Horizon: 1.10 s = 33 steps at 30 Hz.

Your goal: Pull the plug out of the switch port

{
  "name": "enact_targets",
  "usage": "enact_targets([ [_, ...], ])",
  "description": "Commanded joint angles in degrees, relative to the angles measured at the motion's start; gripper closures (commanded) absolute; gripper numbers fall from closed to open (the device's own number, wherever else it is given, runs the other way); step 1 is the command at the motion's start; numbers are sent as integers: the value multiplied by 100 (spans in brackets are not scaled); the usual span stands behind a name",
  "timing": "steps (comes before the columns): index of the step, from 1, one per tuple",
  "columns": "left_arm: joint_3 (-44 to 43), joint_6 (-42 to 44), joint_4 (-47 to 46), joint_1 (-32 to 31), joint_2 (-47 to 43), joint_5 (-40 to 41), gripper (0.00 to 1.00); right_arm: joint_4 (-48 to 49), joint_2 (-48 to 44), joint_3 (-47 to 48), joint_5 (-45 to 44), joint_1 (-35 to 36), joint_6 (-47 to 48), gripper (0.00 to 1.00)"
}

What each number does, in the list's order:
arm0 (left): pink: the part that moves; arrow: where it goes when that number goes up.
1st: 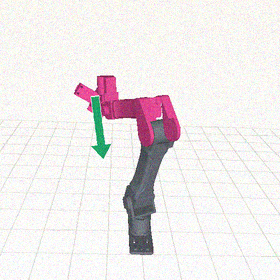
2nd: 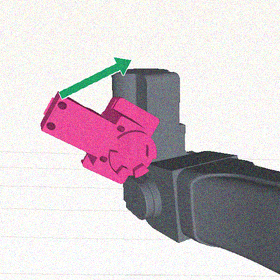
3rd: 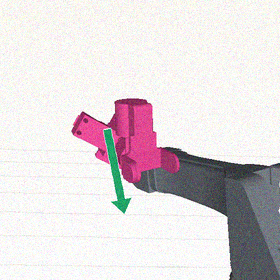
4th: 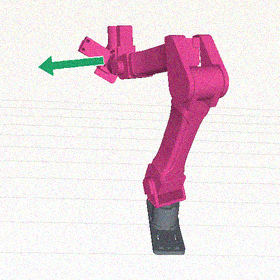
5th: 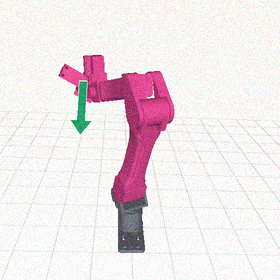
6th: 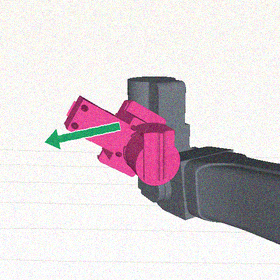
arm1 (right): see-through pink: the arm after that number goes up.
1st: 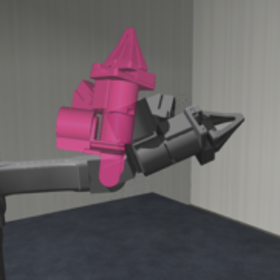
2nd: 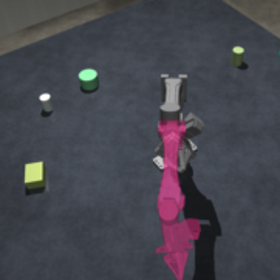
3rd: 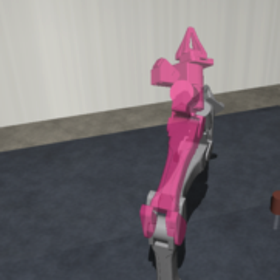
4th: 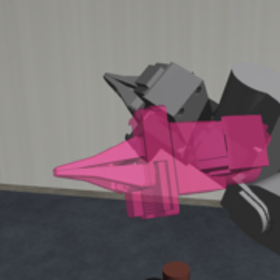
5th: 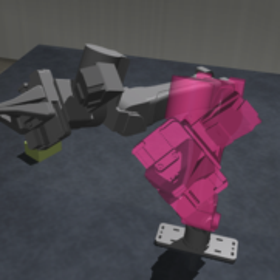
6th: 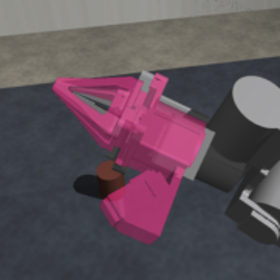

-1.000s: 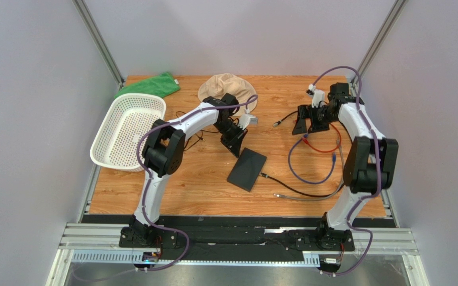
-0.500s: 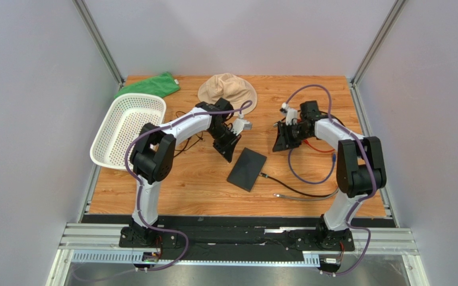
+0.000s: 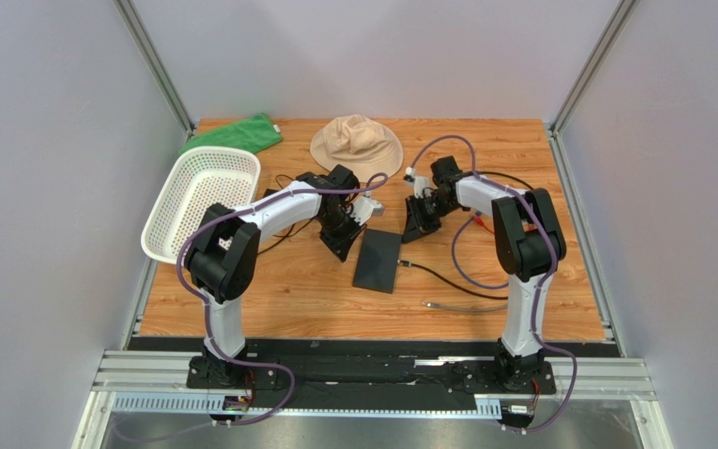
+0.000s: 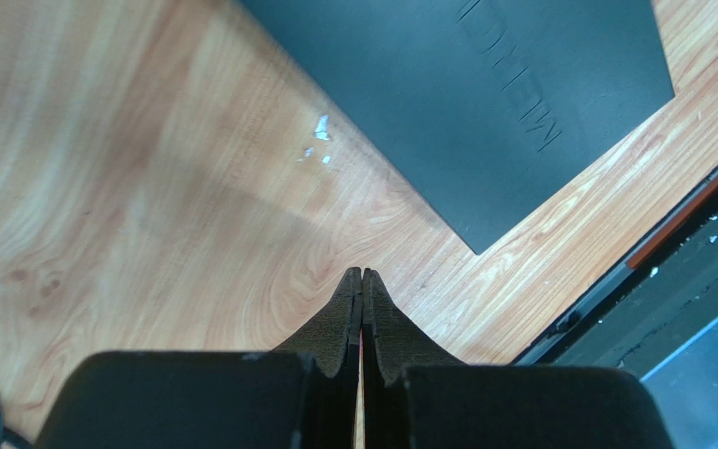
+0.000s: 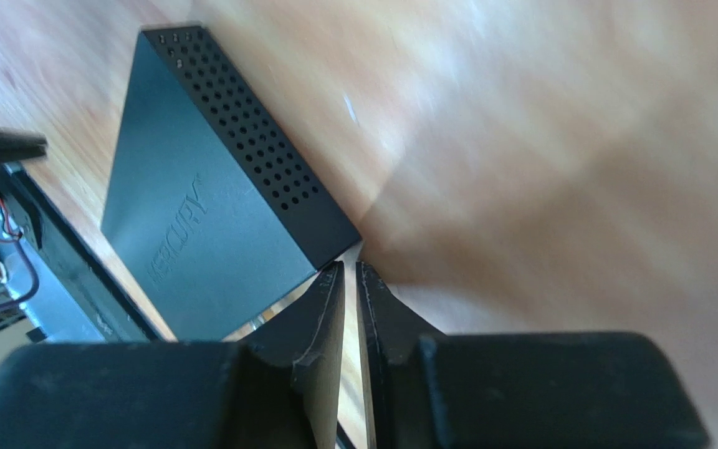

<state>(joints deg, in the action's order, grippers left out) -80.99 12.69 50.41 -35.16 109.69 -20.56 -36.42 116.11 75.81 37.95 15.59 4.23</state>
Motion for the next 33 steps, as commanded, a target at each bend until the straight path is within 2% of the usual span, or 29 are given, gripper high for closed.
enact_targets([
  [1, -75, 111, -32, -9, -264, 192, 100, 320, 376, 917, 187, 277, -168, 82],
  [4, -110, 129, -5, -9, -264, 140, 100, 207, 307, 1234, 72, 208, -37, 73],
  [5, -136, 129, 4, -17, -264, 96, 100, 75, 219, 1252, 63, 146, 94, 58],
  [7, -258, 129, 56, -18, -229, -105, 98, -13, 114, 1191, 324, -107, 192, 48],
  [8, -329, 129, 74, -9, -168, -176, 78, -127, 70, 1173, 544, -214, 314, 42],
  [10, -530, 111, 135, -18, -97, -273, 60, -451, 148, 1286, 1297, -477, 578, 37],
  [12, -672, 50, 135, -26, 8, -265, 55, -1320, 429, 1506, 1547, -548, 1227, 34],
  [14, -751, 15, 179, -17, 166, -282, 53, -2223, 613, 1779, 1829, -523, 1798, 32],
  [15, -795, 6, 197, -18, 219, -308, 53, -2376, 701, 1788, 1917, -522, 2114, 32],
  [18, -787, -73, 162, -18, 325, -580, 60, -2413, 720, 1578, 2102, -478, 2266, 30],
  [19, -778, -82, 136, -18, 342, -633, 72, -2405, 754, 1551, 2102, -426, 2275, 30],
  [21, -734, -109, 74, -18, 378, -686, 85, -2422, 825, 1533, 2085, -382, 2275, 30],
  [22, -725, -109, 57, -18, 395, -704, 98, -2431, 903, 1533, 2076, -347, 2275, 30],
  [23, -716, -117, 39, -9, 448, -695, 100, -2439, 939, 1516, 2084, -329, 2267, 31],
  [33, -839, -188, -14, -9, 1019, -555, 100, -2764, 1624, 1717, 2014, -127, 2451, 35],
])
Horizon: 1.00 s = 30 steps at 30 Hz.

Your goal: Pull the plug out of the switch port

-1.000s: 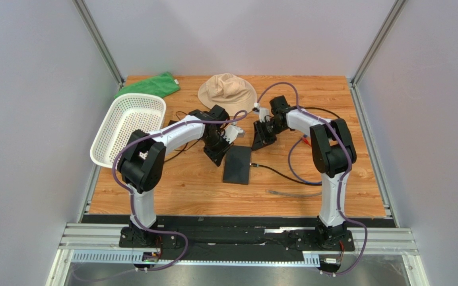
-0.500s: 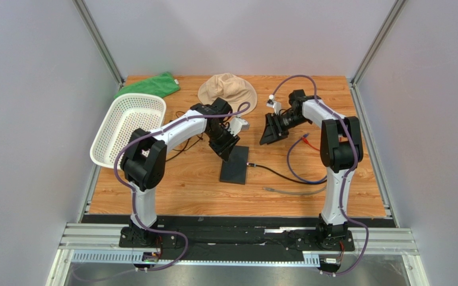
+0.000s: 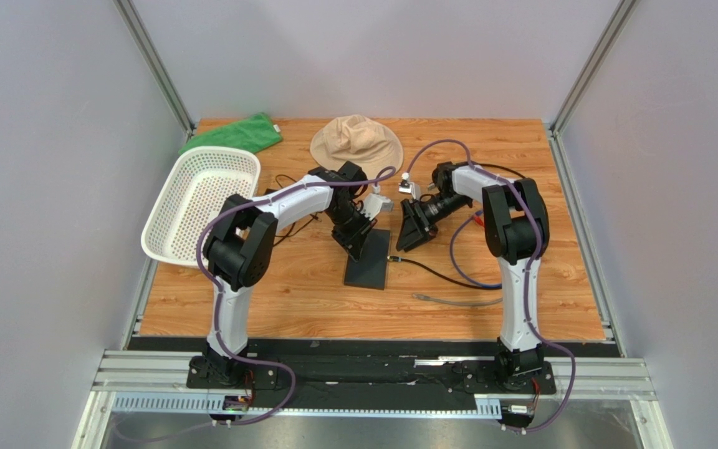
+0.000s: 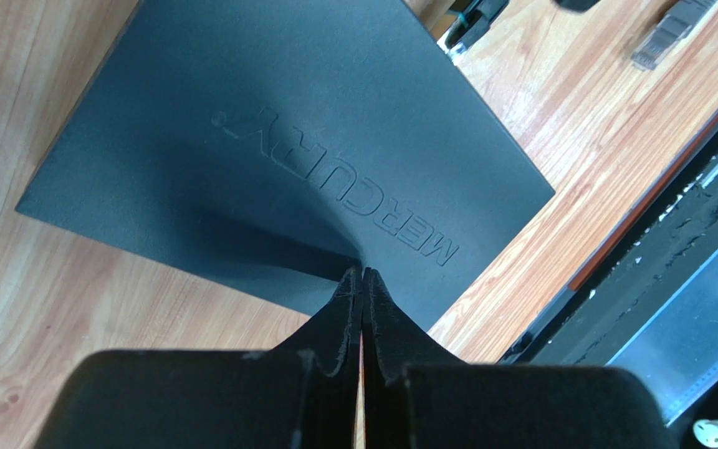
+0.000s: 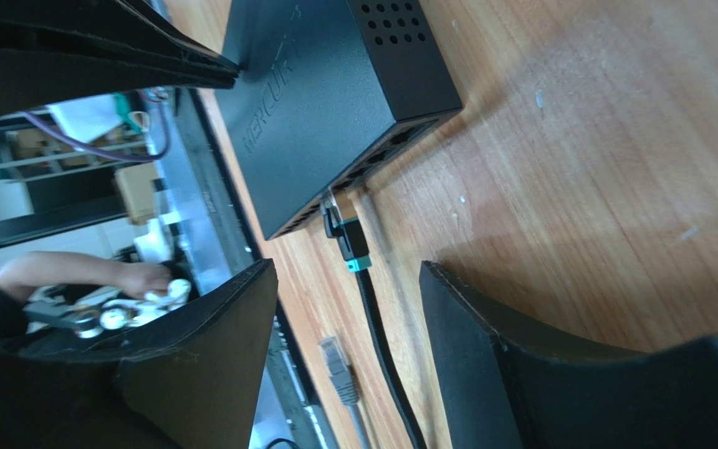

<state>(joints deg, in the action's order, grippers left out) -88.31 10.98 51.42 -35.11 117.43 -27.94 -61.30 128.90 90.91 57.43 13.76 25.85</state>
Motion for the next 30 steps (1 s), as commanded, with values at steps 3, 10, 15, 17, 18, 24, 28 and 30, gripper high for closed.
enact_targets([
  [3, -116, -44, -123, -22, 342, 202, 100, -646, 679, 348, 216, 127, 465, 38],
  [10, -230, -26, -71, -22, 457, 272, 100, -1042, 970, 647, 129, 294, 580, 44],
  [15, -169, 9, -105, -22, 448, 386, 100, -981, 1155, 822, -126, 329, 202, 49],
  [17, -151, 27, -123, -22, 430, 456, 100, -919, 1199, 849, -162, 347, 70, 51],
  [18, -151, 18, -132, -13, 430, 474, 100, -902, 1199, 858, -214, 364, 35, 51],
  [24, -151, 44, -123, -13, 430, 500, 100, -858, 1330, 972, -399, 417, -194, 56],
  [28, -142, 44, -123, -13, 439, 492, 100, -770, 1313, 937, -496, 452, -308, 57],
  [30, -142, 53, -132, -13, 430, 500, 100, -560, 1182, 815, -417, 461, -413, 57],
])
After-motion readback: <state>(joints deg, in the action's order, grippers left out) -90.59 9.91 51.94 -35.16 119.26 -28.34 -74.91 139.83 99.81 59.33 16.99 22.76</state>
